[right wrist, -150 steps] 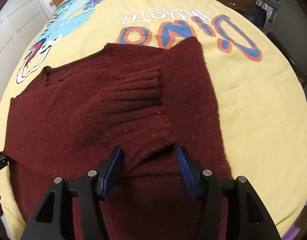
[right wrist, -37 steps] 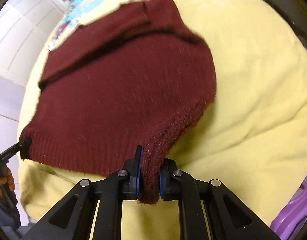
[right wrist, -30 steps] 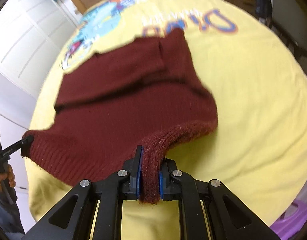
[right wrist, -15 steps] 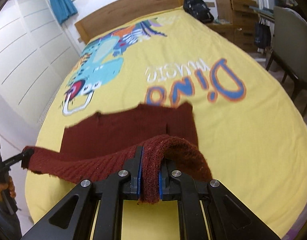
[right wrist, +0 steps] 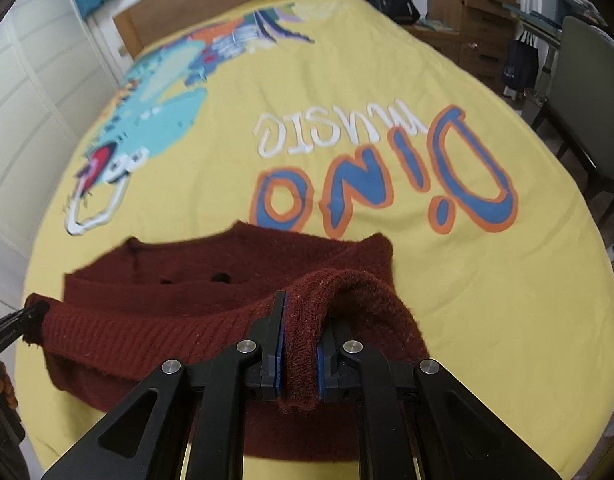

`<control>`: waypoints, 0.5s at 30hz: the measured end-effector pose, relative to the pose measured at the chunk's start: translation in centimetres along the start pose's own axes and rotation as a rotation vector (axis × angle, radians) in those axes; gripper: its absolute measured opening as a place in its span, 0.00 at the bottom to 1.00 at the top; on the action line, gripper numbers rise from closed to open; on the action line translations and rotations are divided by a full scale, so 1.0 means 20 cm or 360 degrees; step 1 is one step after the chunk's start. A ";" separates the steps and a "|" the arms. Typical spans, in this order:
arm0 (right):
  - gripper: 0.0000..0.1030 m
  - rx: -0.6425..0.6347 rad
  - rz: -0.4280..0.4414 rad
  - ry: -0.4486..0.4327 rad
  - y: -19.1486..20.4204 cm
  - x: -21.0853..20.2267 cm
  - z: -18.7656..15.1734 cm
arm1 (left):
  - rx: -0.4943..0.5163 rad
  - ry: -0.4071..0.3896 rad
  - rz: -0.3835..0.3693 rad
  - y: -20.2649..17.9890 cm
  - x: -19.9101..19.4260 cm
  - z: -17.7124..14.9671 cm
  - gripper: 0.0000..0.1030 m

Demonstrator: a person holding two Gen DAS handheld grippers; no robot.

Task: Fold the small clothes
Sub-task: 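Grasp the ribbed hem with both grippers and fold it up toward the collar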

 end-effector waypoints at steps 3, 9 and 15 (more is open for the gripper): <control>0.11 0.0015 -0.0039 0.0065 0.00 0.11 -0.02 | 0.0046 0.0051 0.0108 0.00 0.15 -0.03 0.09; 0.14 0.0036 -0.0081 0.0148 -0.01 0.24 -0.08 | 0.0092 0.0102 0.0254 0.02 0.33 -0.08 0.12; 0.52 0.0009 -0.0133 0.0082 0.00 0.19 -0.09 | 0.0112 0.0145 0.0296 -0.01 0.33 -0.07 0.22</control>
Point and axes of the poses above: each gripper's, at about its wrist camera, not at the fingertips, and x roughly the way its jaws point, y to its left, z to its top, the point moved 3 cm from there along x, roughly the way its jaws point, and after that the axes turned 3 degrees about -x, right-handed, at the moved point
